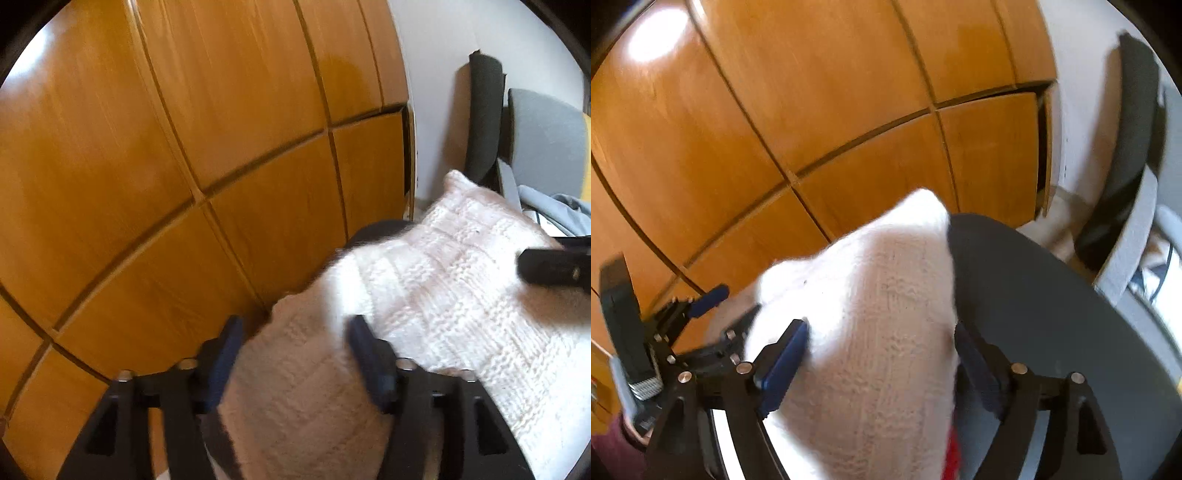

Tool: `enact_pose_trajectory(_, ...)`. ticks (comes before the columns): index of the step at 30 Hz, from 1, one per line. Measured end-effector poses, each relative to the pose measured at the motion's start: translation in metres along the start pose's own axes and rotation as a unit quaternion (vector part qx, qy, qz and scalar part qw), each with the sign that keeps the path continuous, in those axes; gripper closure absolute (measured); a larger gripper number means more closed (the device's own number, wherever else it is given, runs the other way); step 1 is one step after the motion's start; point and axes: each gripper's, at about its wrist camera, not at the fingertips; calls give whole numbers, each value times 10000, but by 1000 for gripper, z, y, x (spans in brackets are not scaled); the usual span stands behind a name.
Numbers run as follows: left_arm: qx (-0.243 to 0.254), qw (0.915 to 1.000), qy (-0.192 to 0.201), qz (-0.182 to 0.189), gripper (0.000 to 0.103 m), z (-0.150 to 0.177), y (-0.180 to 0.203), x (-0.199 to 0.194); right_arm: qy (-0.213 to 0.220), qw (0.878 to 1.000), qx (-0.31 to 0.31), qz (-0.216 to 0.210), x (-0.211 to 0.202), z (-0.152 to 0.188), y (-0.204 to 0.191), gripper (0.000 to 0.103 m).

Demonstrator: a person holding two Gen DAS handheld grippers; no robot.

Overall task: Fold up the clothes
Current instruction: 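Lower the folded sweater onto the red and white clothes stack with both grippers, then open both grippers and withdraw from the stack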

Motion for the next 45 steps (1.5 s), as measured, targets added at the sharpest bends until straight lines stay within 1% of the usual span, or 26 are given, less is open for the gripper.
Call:
enact_pose_trajectory(3,-70,9999,3,102,30,9,-4,-15,359,9987,344,-69,-30,12,8,20)
enact_pose_trajectory(5,-213,9995,-55,206,30,24,-11,-32,500,9972,497,-246,-50,22,13,20)
enact_pose_trajectory(6,-297,9992,-64,256,29,31,-14,-39,543,9969,526,-212,-60,29,15,20)
enact_pose_trajectory(7,-388,9988,-62,302,26,38,-16,-47,585,9966,555,-178,-71,35,16,20)
enact_pose_trajectory(9,-578,9979,-1,298,21,54,-19,-63,641,9963,572,-37,-87,50,18,20)
enact_pose_trajectory(11,-764,9966,142,279,18,74,-22,-80,666,9962,531,163,-103,74,19,20)
enact_pose_trajectory(12,-855,9958,220,249,14,85,-22,-89,662,9964,474,248,-108,85,19,20)
enact_pose_trajectory(13,-932,9949,295,247,10,98,-23,-98,653,9965,407,334,-111,98,18,20)
enact_pose_trajectory(15,-1064,9930,400,329,7,119,-18,-107,616,9965,240,509,-110,128,12,20)
enact_pose_trajectory(17,-1174,9909,448,474,6,149,-13,-117,579,9960,73,684,-109,158,6,20)
enact_pose_trajectory(18,-1230,9902,400,531,6,163,-10,-120,553,9958,15,729,-108,172,3,20)
enact_pose_trajectory(22,-1543,9847,2,808,6,217,-2,-123,399,9975,-31,583,-91,224,-14,20)
enact_pose_trajectory(24,-1826,9788,-182,914,6,241,-2,-120,321,9982,-54,510,-82,251,-22,20)
enact_pose_trajectory(27,-2283,9670,-471,1024,6,272,-3,-116,200,9990,-77,405,-70,288,-33,20)
enact_pose_trajectory(28,-2439,9623,-556,1066,6,284,-2,-116,150,9991,-53,382,-68,298,-35,20)
enact_pose_trajectory(30,-2629,9557,-693,1132,6,305,-1,-114,83,9993,-8,362,-65,316,-38,20)
enact_pose_trajectory(31,-2650,9548,-740,1123,6,311,1,-115,121,9992,12,382,-67,320,-38,20)
enact_pose_trajectory(36,-2528,9588,-874,959,6,330,16,-120,312,9983,113,478,-80,337,-42,20)
enact_pose_trajectory(41,-2348,9675,-634,688,6,337,19,-144,503,9969,214,575,-92,355,-46,20)
enact_pose_trajectory(45,-2187,9726,-584,525,6,338,23,-153,644,9954,274,656,-102,368,-49,20)
Point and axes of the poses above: each gripper's, at about its wrist camera, not at the fingertips, and x roughly the way its jaws point, y to its right, z to its underside, and after that the axes turned 9 degrees about -y, right-handed
